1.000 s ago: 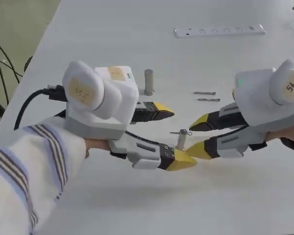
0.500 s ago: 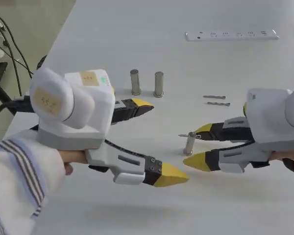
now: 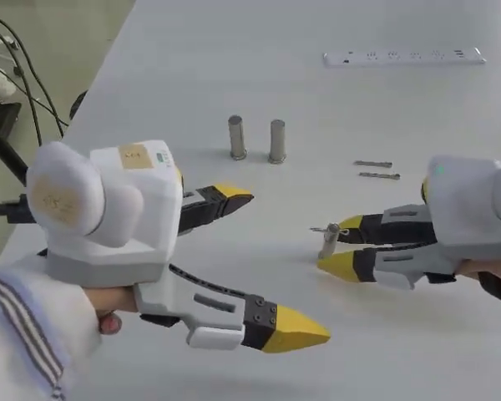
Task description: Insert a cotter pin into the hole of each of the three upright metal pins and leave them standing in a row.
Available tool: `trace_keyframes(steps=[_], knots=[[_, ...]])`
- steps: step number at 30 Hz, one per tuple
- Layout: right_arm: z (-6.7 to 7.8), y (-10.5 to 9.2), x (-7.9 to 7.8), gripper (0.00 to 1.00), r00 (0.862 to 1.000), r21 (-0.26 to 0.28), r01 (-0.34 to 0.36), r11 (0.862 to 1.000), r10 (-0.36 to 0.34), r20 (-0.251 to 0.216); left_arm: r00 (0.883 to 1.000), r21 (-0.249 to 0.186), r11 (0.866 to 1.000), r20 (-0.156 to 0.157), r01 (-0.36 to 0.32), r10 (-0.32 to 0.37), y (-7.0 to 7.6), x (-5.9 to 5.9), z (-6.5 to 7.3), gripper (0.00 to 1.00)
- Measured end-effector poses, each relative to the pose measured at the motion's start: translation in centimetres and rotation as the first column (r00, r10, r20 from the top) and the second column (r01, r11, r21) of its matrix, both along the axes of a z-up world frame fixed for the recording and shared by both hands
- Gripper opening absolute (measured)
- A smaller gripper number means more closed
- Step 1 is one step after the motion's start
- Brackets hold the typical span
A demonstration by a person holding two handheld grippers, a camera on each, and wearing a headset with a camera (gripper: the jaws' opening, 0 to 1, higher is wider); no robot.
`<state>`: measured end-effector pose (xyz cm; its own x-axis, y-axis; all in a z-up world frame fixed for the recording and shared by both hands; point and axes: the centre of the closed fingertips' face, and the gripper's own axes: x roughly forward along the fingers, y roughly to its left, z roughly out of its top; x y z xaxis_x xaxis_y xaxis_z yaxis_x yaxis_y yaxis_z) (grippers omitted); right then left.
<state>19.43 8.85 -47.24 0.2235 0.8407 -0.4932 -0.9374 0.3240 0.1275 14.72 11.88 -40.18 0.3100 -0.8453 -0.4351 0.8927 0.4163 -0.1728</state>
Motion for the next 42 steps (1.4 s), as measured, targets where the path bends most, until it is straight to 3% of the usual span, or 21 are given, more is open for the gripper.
trace_keyframes(steps=[3,16,22,25,37,42], knots=[[-0.3,0.1,0.0,0.06,1.000,-0.010,-0.021,1.000,0.021,0.014,1.000,0.034,0.999,0.002,-0.017,0.017,0.6,-0.2,-0.5,0.99],[-0.3,0.6,0.3,0.04,0.996,-0.007,-0.061,0.998,0.061,0.060,0.998,0.063,0.996,-0.007,-0.060,0.060,1.9,-0.8,-1.5,0.99],[-0.3,0.9,0.9,0.04,0.995,-0.022,-0.059,0.998,0.060,0.076,0.996,0.061,0.994,-0.019,-0.090,0.091,2.7,-0.7,-1.6,0.98],[-0.3,1.2,1.2,0.04,0.994,-0.030,-0.065,0.997,0.067,0.087,0.995,0.067,0.993,-0.011,-0.101,0.102,3.2,-0.5,-1.5,0.98],[0.6,5.1,2.5,0.04,0.978,-0.060,-0.152,0.986,0.159,0.135,0.989,0.064,0.987,-0.016,-0.147,0.148,4.9,-0.3,-1.5,0.98],[0.9,6.7,2.8,0.04,0.972,-0.050,-0.180,0.982,0.185,0.141,0.987,0.058,0.986,-0.019,-0.157,0.159,5.3,-0.4,-1.5,0.98]])
